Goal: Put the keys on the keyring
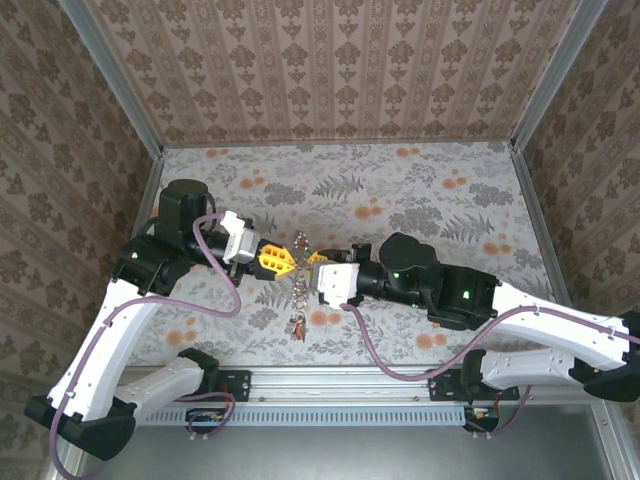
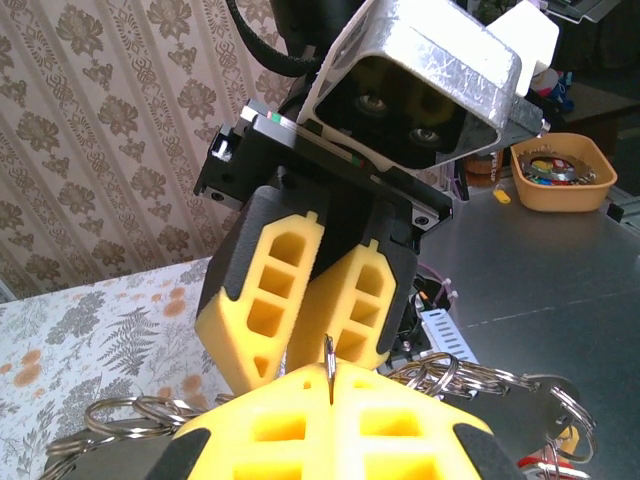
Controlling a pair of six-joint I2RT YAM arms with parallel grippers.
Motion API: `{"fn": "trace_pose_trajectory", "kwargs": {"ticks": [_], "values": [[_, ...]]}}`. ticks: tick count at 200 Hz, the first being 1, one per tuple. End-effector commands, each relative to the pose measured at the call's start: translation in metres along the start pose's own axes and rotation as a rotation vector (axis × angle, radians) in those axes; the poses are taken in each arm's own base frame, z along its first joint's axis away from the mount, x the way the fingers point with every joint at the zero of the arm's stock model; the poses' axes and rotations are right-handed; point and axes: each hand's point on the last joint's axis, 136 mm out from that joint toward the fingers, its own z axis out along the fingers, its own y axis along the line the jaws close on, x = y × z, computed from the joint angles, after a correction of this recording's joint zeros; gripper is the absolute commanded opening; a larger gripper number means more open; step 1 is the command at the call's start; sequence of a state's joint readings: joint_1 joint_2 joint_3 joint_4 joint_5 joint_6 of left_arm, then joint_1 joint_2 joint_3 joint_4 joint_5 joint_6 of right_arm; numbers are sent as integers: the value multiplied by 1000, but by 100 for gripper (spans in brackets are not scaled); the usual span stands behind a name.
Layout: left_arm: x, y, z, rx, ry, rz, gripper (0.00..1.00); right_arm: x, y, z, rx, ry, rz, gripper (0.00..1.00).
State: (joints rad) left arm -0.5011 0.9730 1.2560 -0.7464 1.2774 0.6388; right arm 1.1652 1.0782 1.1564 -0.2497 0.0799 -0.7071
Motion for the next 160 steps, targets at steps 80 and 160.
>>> {"fn": "trace_pose_trajectory", "kwargs": {"ticks": [80, 160], "values": [[7, 11, -6, -68, 14, -23, 0, 20, -30, -26, 134, -7, 271, 36], [57, 73, -41, -418, 60, -277, 0, 151, 66, -29, -33, 431, 967, 58]]}}
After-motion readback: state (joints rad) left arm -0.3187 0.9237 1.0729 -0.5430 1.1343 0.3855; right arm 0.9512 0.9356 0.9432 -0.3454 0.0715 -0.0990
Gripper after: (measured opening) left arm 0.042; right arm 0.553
